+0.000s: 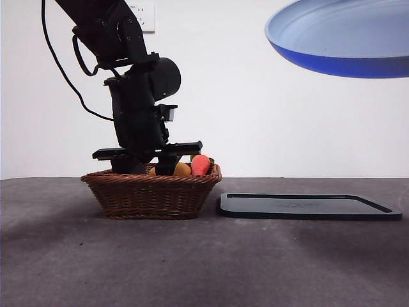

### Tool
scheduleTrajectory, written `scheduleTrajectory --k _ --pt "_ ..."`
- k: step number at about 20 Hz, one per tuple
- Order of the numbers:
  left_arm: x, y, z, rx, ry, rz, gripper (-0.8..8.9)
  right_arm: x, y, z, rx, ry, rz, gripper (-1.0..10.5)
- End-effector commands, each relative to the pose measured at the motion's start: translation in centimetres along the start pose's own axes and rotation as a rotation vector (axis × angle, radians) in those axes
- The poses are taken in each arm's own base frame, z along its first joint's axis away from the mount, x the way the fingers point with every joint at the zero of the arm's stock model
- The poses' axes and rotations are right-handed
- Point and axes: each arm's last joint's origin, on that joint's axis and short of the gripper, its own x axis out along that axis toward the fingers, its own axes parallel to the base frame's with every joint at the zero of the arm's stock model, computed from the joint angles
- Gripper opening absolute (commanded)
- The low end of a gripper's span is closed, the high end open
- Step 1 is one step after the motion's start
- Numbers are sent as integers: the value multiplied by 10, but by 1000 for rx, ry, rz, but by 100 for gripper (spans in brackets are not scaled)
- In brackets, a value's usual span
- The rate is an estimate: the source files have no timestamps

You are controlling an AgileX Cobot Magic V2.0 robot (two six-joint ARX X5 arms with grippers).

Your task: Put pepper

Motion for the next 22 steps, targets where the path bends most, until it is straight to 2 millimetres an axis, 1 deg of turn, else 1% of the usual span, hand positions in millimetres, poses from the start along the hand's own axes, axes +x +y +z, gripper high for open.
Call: scheduleTrajectory --k 1,4,8,12,15,18,20,22 --pt "-1 -4 1 -7 15 -18 123 -2 1 4 -10 -27 5 5" --pt "-13 -4 4 -9 -15 -27 123 0 0 5 -7 -19 4 5" --pt "-40 -4 9 -8 -67 -43 123 10 -2 11 1 8 4 5" --pt "-80 -5 10 0 -118 -63 123 33 -7 26 27 34 3 5" --pt "-117 -9 9 17 -179 -126 123 65 -13 41 68 86 3 5" --pt "-155 -21 2 58 -240 -230 124 104 -20 53 122 147 88 5" --pt "-172 -36 -6 107 -256 -306 124 129 -24 60 180 162 125 5" --pt "-178 -59 -16 180 -240 -378 124 151 -28 63 242 185 147 5"
